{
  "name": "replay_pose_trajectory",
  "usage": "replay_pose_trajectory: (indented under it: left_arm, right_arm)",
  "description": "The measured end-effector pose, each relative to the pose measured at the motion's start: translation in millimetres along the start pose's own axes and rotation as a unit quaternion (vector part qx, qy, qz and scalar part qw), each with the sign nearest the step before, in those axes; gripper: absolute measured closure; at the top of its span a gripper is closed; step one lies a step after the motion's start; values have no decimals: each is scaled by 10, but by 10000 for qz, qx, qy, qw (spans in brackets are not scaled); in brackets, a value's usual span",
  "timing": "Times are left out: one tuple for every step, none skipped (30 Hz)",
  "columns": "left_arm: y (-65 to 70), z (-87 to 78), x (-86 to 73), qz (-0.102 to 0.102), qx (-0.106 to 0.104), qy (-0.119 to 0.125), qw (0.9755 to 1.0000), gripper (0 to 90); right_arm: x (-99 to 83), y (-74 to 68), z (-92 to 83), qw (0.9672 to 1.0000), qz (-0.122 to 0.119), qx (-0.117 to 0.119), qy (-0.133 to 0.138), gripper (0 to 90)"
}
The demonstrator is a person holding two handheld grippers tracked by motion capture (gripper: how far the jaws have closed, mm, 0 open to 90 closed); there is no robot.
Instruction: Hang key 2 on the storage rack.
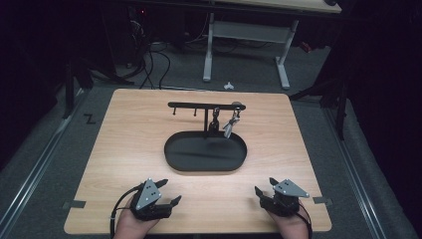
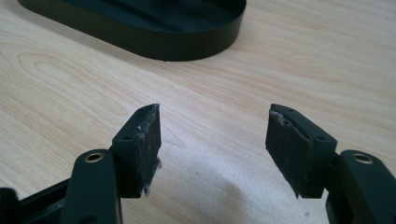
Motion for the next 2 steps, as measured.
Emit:
replay_pose_trajectory:
  left_arm:
    - [-19, -19, 11, -56, -7, 50, 10000, 293]
    - [-37, -30, 9, -134, -14, 112, 9998, 293]
  right_arm:
    - [-7, 3, -5, 10000, 77, -7, -10, 367]
    - [-18, 2, -11, 9999, 165, 3, -44, 368]
Point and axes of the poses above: each handheld gripper's, and its own axes: z roughly forward along the jaws, x roughly out of its top, y roughly to its right, the point moved 2 cm from there along z, roughly forward along the jaws, and after that the axes turned 7 degrees about -x, right-handed, at the moved point
